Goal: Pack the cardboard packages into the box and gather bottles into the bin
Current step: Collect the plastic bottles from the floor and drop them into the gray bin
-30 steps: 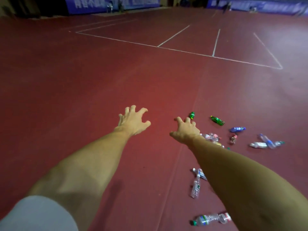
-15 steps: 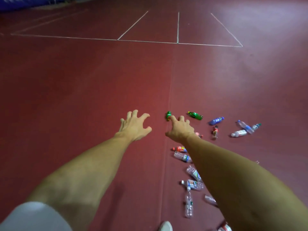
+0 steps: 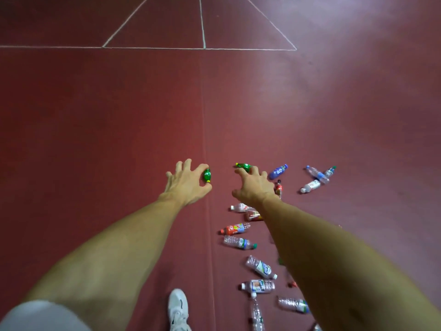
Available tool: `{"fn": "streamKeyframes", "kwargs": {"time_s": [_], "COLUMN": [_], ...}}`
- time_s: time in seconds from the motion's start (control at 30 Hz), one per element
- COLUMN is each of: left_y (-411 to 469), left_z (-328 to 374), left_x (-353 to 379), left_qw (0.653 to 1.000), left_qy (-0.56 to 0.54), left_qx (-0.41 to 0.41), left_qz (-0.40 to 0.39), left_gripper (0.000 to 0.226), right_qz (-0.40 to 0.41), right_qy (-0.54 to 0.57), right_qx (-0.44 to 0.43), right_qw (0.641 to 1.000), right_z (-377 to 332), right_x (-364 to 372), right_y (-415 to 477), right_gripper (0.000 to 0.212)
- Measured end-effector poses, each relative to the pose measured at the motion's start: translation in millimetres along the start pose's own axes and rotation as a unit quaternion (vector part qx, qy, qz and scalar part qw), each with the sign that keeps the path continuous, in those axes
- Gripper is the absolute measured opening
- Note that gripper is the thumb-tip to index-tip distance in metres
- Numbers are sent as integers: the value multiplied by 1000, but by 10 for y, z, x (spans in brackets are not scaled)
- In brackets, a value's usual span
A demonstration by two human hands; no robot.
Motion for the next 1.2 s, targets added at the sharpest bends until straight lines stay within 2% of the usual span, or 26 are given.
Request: {"fn": "streamKeyframes", "kwargs": {"time_s": [0.23, 0.5, 0.77, 1.0, 1.2], "left_y": [1310, 2556, 3720, 4410, 4867], "left_z": [-160, 68, 273, 98, -220], "left_x": [-35, 24, 538, 1523, 3054], "left_qw": [995, 985, 979, 978, 971], "left_qy": [14, 10, 11, -1, -4], "left_qx": [93, 171, 189, 185, 202], "left_qz": [-17, -35, -68, -95, -127], "left_gripper": [62, 61, 62, 62, 64], "right_qz": [16, 15, -4, -41, -63], "right_qy": [35, 39, 52, 34, 30], "right_qx": [85, 178, 184, 185, 201], "right_qw": [996, 983, 982, 981, 977], "right_z": [-89, 279, 569, 781, 1018], "right_x": [-159, -356, -104, 708, 2085], "right_y": [831, 1578, 2793, 3767, 4517], "right_gripper": [66, 65, 63, 73, 75]}}
Point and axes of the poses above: each hand's wrist, its own y-axis towards the middle knuckle, its own x-axis out of the palm, z = x × y, the point moved 4 cm from there along y, towards the middle knuckle, and after that the axes turned 12 degrees about x, right-handed, at the moved point
